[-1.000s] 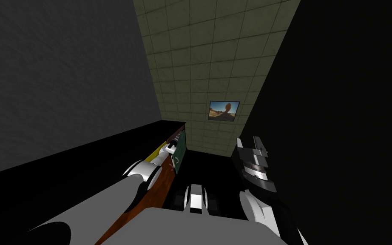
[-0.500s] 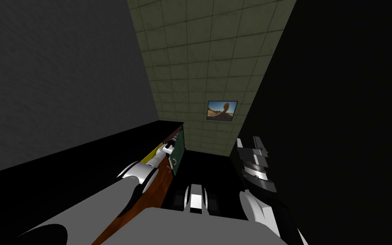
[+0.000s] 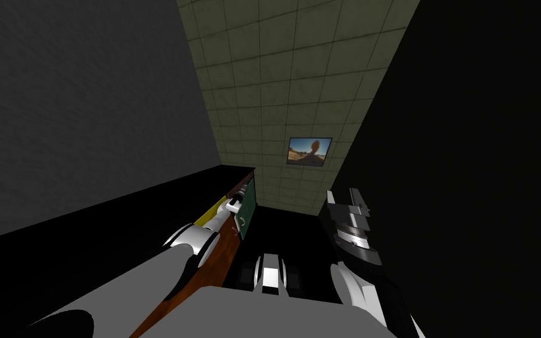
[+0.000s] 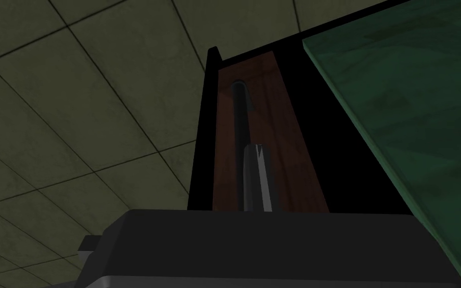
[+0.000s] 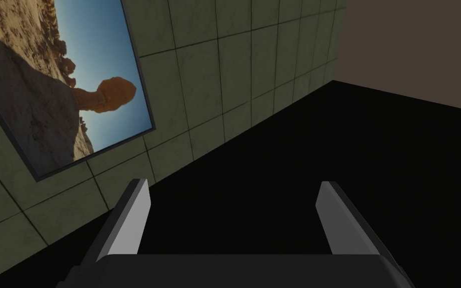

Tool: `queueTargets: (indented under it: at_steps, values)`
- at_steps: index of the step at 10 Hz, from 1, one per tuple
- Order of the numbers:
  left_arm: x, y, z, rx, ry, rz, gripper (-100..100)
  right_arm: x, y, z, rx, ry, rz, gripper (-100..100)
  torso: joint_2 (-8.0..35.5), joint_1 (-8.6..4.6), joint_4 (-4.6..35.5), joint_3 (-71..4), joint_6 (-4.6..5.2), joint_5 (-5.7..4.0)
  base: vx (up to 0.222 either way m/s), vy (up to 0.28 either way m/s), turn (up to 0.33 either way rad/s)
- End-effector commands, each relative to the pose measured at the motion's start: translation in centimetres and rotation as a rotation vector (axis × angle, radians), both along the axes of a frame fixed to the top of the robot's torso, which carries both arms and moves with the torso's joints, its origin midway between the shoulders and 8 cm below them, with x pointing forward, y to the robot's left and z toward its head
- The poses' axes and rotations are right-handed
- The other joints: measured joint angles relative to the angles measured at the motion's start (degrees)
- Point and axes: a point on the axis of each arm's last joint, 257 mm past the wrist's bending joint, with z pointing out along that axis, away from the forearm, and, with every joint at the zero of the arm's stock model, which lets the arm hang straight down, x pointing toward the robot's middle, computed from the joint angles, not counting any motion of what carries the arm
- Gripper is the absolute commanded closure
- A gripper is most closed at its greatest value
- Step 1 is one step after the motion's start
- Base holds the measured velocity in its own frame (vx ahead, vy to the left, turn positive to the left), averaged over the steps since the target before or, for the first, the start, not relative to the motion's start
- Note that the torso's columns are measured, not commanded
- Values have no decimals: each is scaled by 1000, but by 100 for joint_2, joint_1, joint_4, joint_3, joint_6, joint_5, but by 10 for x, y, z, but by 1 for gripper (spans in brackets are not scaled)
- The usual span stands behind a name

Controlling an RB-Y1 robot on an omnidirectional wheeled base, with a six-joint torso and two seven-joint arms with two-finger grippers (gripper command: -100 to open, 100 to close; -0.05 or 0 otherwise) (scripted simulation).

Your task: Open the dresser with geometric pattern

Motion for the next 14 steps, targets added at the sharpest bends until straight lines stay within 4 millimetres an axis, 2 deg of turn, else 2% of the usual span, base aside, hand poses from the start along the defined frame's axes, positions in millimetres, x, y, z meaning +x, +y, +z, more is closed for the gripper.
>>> queueTargets:
  at_steps: [1, 2, 3, 4, 5, 6, 7, 10, 12, 13, 14]
  values:
    - [4, -14, 3, 2, -10, -12, 100, 0, 0, 0, 0, 0, 0, 0, 1, -3, -6, 2, -5, -1, -17, 39, -6]
    - [7, -32, 1, 1, -9, -29, 100, 0, 0, 0, 0, 0, 0, 0, -12, -4, -17, -7, -6, 3, -33, 50, 113]
    - [8, -39, 1, 1, -9, -35, 100, 0, 0, 0, 0, 0, 0, 0, -19, 5, -23, -12, -11, 7, -45, 52, 91]
    - [6, -34, 2, -1, -13, -33, 100, 0, 0, 0, 0, 0, 0, 0, -21, 9, -26, -13, -8, 11, -18, 17, -13]
    - [6, -37, 2, -1, -12, -35, -100, 0, 0, 0, 0, 0, 0, 0, -30, 0, -28, -18, -8, 8, -1, 0, -14]
    - [7, -37, 2, -1, -12, -36, -100, 0, 0, 0, 0, 0, 0, 0, -35, -6, -29, -22, -3, 6, 0, 0, 0]
    - [7, -37, 2, -2, -12, -36, 100, 0, 0, 0, 0, 0, 0, 0, -36, -6, -30, -22, 3, 7, 0, 0, 0]
    - [10, -42, 5, -2, -12, -36, 100, 0, 0, 0, 1, 0, 0, 0, -34, -55, -29, -19, 12, -5, -18, -160, 0]
    - [10, -42, 6, -2, -13, -36, 100, 0, 0, 0, 1, 0, 0, 0, -29, -14, -28, -17, 10, 7, -35, -149, -2]
    - [10, -38, 6, 1, -13, -34, -100, 0, 0, 0, 0, 0, 0, 0, -36, 29, -29, -21, 6, 17, 1, 74, 22]
    - [9, -38, 6, 2, -13, -33, -100, 0, 0, 0, 0, 0, 0, 0, -45, 73, -33, -26, 3, 31, 16, 147, 14]
